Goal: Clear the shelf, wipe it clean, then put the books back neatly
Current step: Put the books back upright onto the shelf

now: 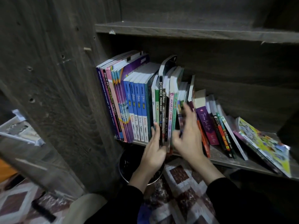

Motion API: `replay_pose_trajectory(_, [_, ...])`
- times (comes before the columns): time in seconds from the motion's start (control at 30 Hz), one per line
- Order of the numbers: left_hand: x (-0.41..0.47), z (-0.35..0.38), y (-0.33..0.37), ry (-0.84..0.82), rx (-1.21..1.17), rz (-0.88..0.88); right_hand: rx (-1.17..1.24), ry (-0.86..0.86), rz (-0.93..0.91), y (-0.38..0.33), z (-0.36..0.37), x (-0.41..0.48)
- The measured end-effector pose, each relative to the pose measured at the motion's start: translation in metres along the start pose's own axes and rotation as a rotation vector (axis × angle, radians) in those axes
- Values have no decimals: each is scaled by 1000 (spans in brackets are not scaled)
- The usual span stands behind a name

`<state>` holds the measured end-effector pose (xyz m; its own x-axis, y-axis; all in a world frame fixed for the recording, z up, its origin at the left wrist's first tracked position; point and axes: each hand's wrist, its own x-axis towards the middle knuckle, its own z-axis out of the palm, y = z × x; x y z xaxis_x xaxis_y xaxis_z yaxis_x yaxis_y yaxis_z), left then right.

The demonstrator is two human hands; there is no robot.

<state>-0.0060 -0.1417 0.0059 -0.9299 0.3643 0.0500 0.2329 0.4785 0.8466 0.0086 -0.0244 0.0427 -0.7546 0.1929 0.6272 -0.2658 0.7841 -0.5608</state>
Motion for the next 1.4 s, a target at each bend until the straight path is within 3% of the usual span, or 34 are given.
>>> replay_pose_trajectory(0.07, [0, -3, -4, 4, 52, 35, -103, 258, -214, -19, -9, 20])
replay_pose_trajectory(0.1, [1, -4, -7, 7, 60, 56, -213, 302, -298, -28, -9, 33])
replay_pose_trajectory(0.17, [3, -4, -10, 0, 46, 79, -434, 223, -346, -41, 0, 55])
replay_pose_trajectory(0.23, [2, -4, -11, 45, -7, 46, -495, 70, -271, -40, 12, 65])
replay_pose_trajectory(0.37, [8, -12, -8, 439, 5, 61, -230, -120, -206, -20, 15, 57])
replay_pose_trajectory(0.43, [17, -22, -5, 542, 72, 86, -172, -146, -182, -11, 8, 52])
replay_pose_trajectory(0.83, [34, -46, -1, 552, 137, 99, -161, -135, -114, -18, 8, 54])
replay_pose_trajectory(0.93, [36, -55, 22, 604, 57, 212, -45, -143, -159, -23, 3, 63])
replay_pose_trajectory(1.0, [38, -67, 46, 646, 66, 342, -144, -181, -205, -25, -3, 71])
replay_pose_trajectory(1.07, [40, -81, 69, 582, 118, 408, -272, -227, -235, -27, -8, 78])
replay_pose_trajectory(1.17, [46, -93, 85, 484, 291, 405, -373, -255, -250, -27, -13, 83])
replay_pose_trajectory(1.4, [38, -87, 94, 559, 430, 335, -374, -268, -234, -27, -15, 82])
